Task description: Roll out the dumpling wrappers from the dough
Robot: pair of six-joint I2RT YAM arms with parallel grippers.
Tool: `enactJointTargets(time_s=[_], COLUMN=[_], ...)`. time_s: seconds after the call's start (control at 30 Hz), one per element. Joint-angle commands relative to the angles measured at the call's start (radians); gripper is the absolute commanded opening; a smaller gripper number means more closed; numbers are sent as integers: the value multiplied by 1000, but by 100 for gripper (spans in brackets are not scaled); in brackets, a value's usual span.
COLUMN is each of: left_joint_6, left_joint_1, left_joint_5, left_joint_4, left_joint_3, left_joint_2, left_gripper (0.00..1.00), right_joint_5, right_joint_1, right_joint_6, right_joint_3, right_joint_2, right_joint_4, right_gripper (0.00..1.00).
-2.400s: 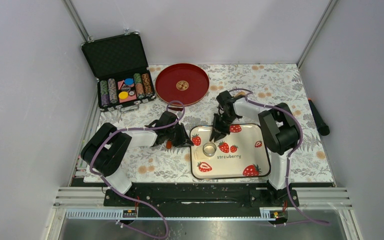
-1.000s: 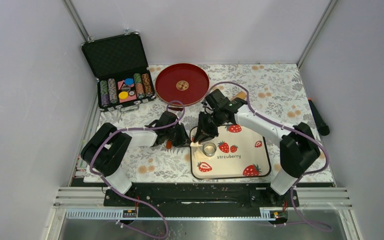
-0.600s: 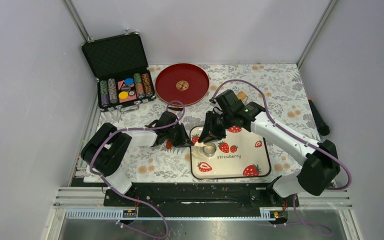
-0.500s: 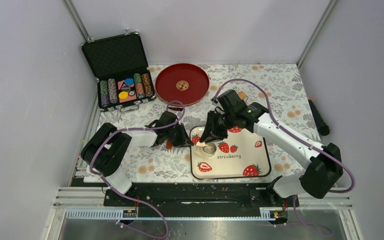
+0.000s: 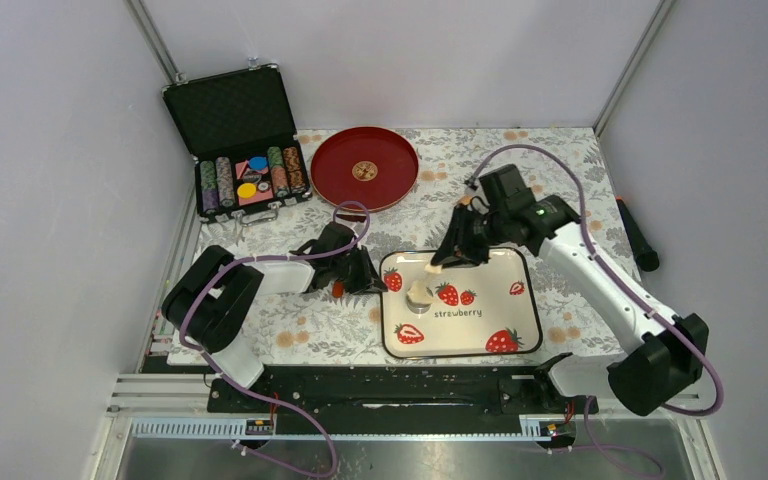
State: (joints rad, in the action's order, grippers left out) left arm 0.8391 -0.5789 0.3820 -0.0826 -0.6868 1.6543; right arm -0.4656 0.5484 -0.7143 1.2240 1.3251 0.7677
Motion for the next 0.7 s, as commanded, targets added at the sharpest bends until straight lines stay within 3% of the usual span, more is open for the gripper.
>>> enactJointTargets(time_s=[0.0,0.33,0.67], left_joint_6=[-52,-54,-54], left_joint_1=[-16,-18,-18], left_joint_5=[-71,-70,-67], left_joint_4=[93,92,93], left_joint_3=[33,33,31], left_joint_2=[72,72,74], left_gripper=[0,0,0], right_joint_5=[-40,-33,84], right_joint_1=[-122,-360,-451], right_joint_6=[95,236,338], right_joint_3=[46,18,-24], right_joint_2=[-62,-47,94], right_joint_4=[92,156,115], right_gripper=[29,29,31])
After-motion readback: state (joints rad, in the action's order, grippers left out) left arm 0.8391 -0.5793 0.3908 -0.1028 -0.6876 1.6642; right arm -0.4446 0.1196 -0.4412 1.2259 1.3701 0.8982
